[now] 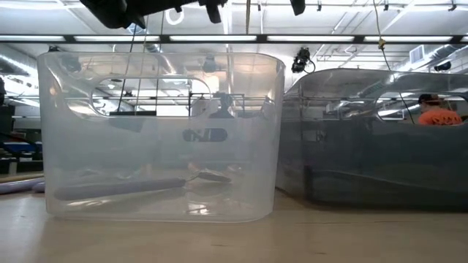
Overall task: Sort silverware by color (type)
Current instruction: Put the gold spoon into the right transparent bin
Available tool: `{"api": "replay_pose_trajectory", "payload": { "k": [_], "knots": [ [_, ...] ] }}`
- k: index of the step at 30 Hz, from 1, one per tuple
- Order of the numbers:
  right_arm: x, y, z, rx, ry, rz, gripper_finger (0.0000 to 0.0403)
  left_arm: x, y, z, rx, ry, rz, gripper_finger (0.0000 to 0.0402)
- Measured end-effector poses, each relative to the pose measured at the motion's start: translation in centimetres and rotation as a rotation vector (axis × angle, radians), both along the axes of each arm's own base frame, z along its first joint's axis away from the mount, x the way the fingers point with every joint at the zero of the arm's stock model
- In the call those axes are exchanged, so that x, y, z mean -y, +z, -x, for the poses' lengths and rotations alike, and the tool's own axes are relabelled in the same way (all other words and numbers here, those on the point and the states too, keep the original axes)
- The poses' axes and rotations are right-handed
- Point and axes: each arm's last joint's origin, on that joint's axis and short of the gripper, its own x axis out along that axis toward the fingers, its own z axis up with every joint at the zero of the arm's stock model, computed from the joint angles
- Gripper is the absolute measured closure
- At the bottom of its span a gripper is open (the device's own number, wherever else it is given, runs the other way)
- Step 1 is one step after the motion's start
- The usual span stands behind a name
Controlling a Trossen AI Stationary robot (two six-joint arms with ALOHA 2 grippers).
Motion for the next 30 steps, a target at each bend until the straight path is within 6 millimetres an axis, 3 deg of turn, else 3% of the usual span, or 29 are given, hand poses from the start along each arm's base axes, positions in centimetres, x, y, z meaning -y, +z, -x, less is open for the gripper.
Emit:
{"api": "replay_pose_trajectory", "payload": {
  "k": [9, 20, 30],
  "knots": [
    [-0.9, -0.5, 0.4, -0.05, 0.018, -0.025, 0.0371, 0.0, -1.0, -0.1, -0.141, -0.007, 0.032, 0.0211],
    [-1.7, -2.2, 1.5, -0.222, 0.003, -0.133, 0.0369, 0.6, -2.3, 1.0, -0.409, -0.021, 0.053, 0.0207],
    [-2.0, -3.9, 2.7, -0.429, 0.044, -0.393, 0.0369, 0.6, -3.8, 1.3, -0.583, -0.018, 0.125, 0.0207]
  ]
}}
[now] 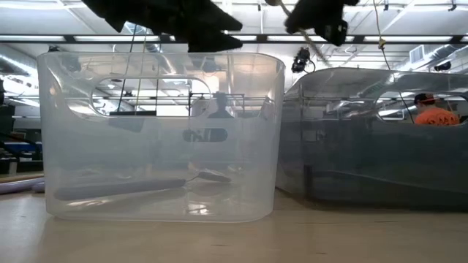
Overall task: Sort silverware by color (type)
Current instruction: Put the gold spoon into the right transparent bin
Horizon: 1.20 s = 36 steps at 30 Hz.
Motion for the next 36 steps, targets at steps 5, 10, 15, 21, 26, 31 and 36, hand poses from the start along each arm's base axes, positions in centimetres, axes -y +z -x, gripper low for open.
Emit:
{"api": "replay_pose_trajectory", "payload": {
  "k": [5, 10, 15, 21, 26, 31, 36],
  "knots": [
    [-0.1, -0.3, 1.2, -0.126, -0.009, -0.19, 0.0369, 0.0, -0.3, 0.1, -0.032, 0.004, 0.015, 0.0207],
    [0.2, -0.8, 3.0, -0.306, -0.085, -0.288, 0.0369, 0.0, -0.4, 0.1, -0.045, 0.012, 0.04, 0.0207],
    [0.7, -1.9, 4.7, -0.52, -0.204, -0.284, 0.0369, 0.0, -0.5, 0.2, -0.061, 0.013, 0.042, 0.0207],
    [0.5, -2.3, 5.9, -0.639, -0.267, -0.272, 0.0369, 0.0, -0.6, 0.2, -0.074, 0.013, 0.042, 0.0207],
    [-0.1, -2.4, 6.8, -0.697, -0.298, -0.263, 0.0369, 0.0, -0.7, 0.2, -0.083, 0.013, 0.04, 0.0207],
    [-0.8, -3.3, 7.4, -0.727, -0.323, -0.26, 0.0369, 0.0, -0.8, 0.2, -0.088, 0.014, 0.04, 0.0207],
    [-1.3, -5.3, 8.3, -0.793, -0.349, -0.274, 0.0369, -0.1, -0.8, 0.2, -0.088, 0.02, 0.035, 0.0207]
  ]
}}
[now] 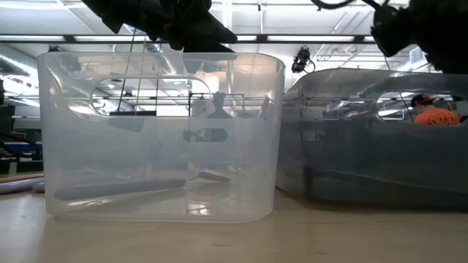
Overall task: Sort silverware by color (type)
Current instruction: Put the gold spoon into the right transparent bin
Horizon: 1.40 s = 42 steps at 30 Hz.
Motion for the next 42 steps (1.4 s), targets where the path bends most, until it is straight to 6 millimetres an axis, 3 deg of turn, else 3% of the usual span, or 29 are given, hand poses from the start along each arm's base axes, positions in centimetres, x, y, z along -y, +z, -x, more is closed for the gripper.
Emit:
{"api": "replay_pose_trajectory", "payload": {
  "k": [12, 24, 42],
  "knots": [
    [-1.6, -2.8, 1.0, 0.037, 0.103, 0.009, 0.0369, 0.0, 0.0, 0.0, -0.005, 0.018, 0.03, 0.0207],
    [-1.1, -6.4, 2.4, -0.014, 0.101, -0.008, 0.0369, -0.4, -0.4, 0.1, -0.047, 0.061, 0.072, 0.0207],
    [-1.0, -7.9, 2.6, 0.022, 0.072, -0.034, 0.0354, -0.5, -0.4, 0.2, -0.049, 0.085, 0.082, 0.0207]
  ]
}}
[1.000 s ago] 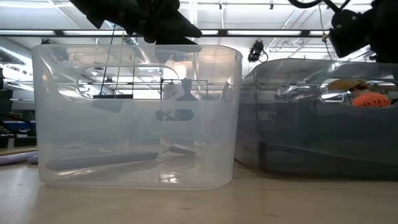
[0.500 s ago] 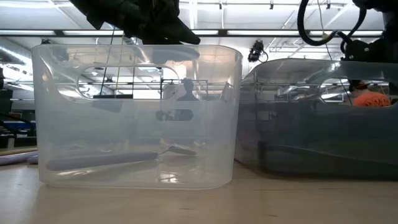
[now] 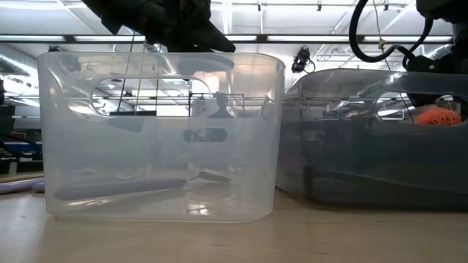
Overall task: Sort silverware by color (type)
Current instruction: Put the gold spoon into the right transparent bin, then put the purple spoon into the left transparent bin
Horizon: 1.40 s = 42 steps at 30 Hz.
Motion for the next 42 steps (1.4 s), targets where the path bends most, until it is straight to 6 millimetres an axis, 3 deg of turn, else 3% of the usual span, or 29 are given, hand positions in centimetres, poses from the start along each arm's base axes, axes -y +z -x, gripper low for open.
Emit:
{"api": "replay_pose_trajectory", "payload": {
  "k": [11, 17, 27, 35, 42],
  "knots": [
    [-0.1, 0.7, -0.3, 0.001, 0.009, 0.002, 0.03, -0.5, -0.7, 0.4, -0.087, 0.162, -0.074, 0.0207],
    [-0.4, 3.4, -1.5, 0.057, 0.101, 0.049, 0.0302, -1.2, -1.5, 1.0, -0.181, 0.312, -0.126, 0.0208],
    [-0.2, 8.7, -3.8, 0.235, 0.37, 0.275, 0.0302, -2.3, -3.0, 2.2, -0.354, 0.433, -0.047, 0.0208],
    [0.6, 10.5, -5.0, 0.343, 0.434, 0.529, 0.0302, -0.1, -4.6, 4.3, -0.586, 0.502, 0.047, 0.0208],
    [1.8, 10.9, -6.0, 0.379, 0.45, 0.646, 0.0302, 3.4, -5.0, 5.7, -0.64, 0.606, 0.128, 0.0208]
  ]
}}
